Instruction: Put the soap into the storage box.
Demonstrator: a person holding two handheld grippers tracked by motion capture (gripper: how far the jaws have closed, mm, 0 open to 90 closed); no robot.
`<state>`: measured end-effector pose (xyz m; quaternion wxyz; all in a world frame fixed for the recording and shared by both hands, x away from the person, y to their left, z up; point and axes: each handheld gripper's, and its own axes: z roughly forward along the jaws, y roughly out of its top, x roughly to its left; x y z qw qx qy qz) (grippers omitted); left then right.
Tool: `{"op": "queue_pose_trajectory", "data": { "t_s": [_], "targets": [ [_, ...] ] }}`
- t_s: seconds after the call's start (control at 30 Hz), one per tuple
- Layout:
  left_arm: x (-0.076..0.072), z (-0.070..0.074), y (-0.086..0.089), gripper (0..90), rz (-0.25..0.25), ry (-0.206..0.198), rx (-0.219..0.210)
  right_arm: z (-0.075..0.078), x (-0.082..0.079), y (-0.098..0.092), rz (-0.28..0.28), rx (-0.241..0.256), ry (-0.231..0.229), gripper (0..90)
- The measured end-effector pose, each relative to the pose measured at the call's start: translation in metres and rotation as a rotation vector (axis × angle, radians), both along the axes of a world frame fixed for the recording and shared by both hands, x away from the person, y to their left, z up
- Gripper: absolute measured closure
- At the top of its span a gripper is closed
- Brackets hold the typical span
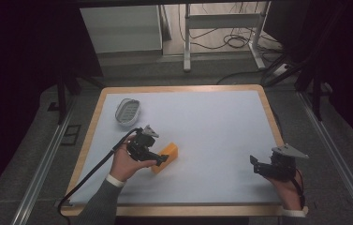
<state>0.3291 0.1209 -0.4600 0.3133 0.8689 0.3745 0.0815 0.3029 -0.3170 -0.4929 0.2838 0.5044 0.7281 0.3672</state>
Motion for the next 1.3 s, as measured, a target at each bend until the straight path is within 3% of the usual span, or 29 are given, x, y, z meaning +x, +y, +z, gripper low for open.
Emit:
{"op": "queue_pose_trajectory", "data": {
  "t_s": [0.43, 0.6, 0.77, 0.9, 0.97, 1.0, 1.03, 1.3],
  "targets": [
    [0.010, -0.016, -0.009, 24.6, 0.004, 0.053, 0.034, -0.002, 0.000, -0.001, -0.004, -0.008, 0.002, 7.8],
    [0.012, -0.021, -0.012, 31.0, 0.006, 0.064, 0.027, -0.002, 0.000, -0.001, -0.005, -0.009, 0.004, 7.8],
    [0.016, -0.032, -0.018, 36.6, -0.001, 0.106, 0.044, -0.002, 0.000, -0.001, -0.008, -0.011, 0.003, 7.8],
    [0.016, -0.035, -0.021, 42.1, 0.002, 0.109, 0.061, -0.002, 0.000, -0.001, -0.010, -0.011, 0.004, 7.8],
    [0.016, -0.036, -0.021, 50.4, 0.004, 0.108, 0.060, -0.002, 0.000, -0.001, -0.007, -0.013, 0.005, 7.8],
    [0.016, -0.036, -0.021, 50.4, 0.000, 0.115, 0.056, -0.002, 0.000, -0.001, -0.007, -0.013, 0.005, 7.8],
    [0.016, -0.036, -0.022, 57.0, -0.011, 0.127, 0.047, -0.002, 0.000, -0.001, -0.004, -0.008, 0.005, 7.8],
    [0.016, -0.034, -0.021, 60.8, 0.007, 0.111, 0.059, -0.002, 0.000, -0.001, -0.008, -0.009, 0.007, 7.8]
  ]
}}
